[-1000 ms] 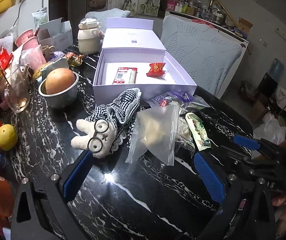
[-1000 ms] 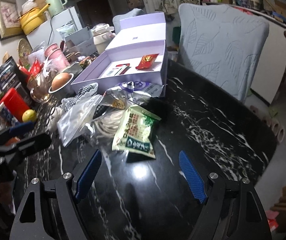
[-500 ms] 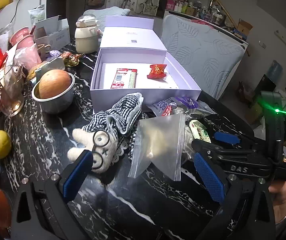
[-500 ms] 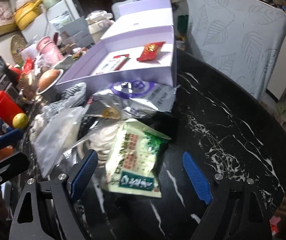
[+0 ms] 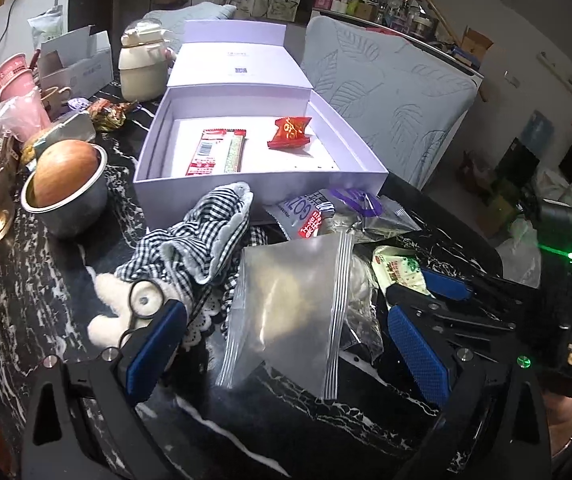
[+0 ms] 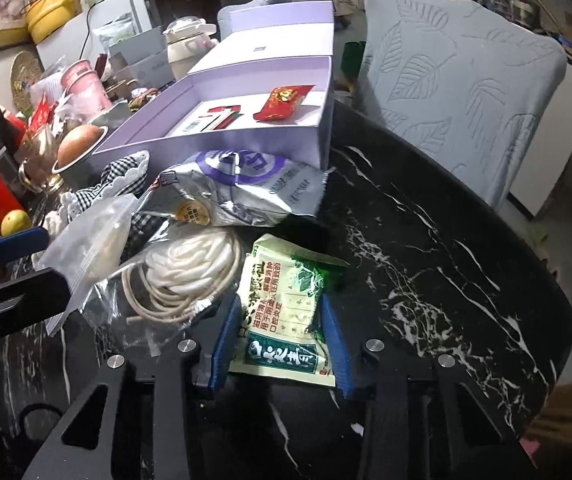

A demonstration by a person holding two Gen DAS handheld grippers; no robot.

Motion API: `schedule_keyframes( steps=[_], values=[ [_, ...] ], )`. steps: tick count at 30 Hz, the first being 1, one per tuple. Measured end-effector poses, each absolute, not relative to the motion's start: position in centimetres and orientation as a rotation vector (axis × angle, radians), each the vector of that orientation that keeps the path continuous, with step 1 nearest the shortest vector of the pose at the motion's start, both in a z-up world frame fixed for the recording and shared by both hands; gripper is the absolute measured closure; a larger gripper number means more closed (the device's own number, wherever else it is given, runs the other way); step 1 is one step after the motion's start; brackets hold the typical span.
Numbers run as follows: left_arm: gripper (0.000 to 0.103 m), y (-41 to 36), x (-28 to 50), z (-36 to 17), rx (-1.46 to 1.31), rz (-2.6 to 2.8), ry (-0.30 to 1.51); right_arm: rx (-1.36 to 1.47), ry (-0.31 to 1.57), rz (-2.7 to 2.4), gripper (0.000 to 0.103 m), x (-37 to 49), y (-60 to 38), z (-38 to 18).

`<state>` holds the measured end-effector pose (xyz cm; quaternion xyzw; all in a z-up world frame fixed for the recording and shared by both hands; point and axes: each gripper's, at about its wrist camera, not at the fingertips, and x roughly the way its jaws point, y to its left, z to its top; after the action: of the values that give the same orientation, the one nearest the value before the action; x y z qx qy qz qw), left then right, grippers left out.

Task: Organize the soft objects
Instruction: 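Lower the right gripper onto the green-and-white snack bag and close it, then grasp the clear zip bag with the left gripper while the right gripper lifts the green bag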

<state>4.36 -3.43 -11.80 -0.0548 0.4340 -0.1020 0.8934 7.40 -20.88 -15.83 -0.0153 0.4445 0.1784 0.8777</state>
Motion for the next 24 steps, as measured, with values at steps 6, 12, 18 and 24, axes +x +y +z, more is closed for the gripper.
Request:
schedule_keyframes(
  steps=[6, 12, 18, 24],
  values=[
    [0.000, -3.8, 5.5, -12.5, -0.095, -0.223, 0.914, -0.021, 0.936, 0.387, 0.063, 6.4, -22.0, -15.8],
    [0.022, -4.2, 6.5, -13.4, -0.091, -0.219, 0.945, -0.014, 0.940, 0.373, 0.063, 5.4, -22.8, -15.8],
    [0.062, -4.3, 5.7, -13.3, -0.100, -0.231, 0.921, -0.001, 0.943, 0.365, 0.063, 4.8, -23.3, -15.7],
    [0.071, -4.3, 4.4, -12.6, -0.099, -0.225, 0.910, 0.004, 0.944, 0.372, 0.064, 4.0, -23.6, -15.7]
  ],
)
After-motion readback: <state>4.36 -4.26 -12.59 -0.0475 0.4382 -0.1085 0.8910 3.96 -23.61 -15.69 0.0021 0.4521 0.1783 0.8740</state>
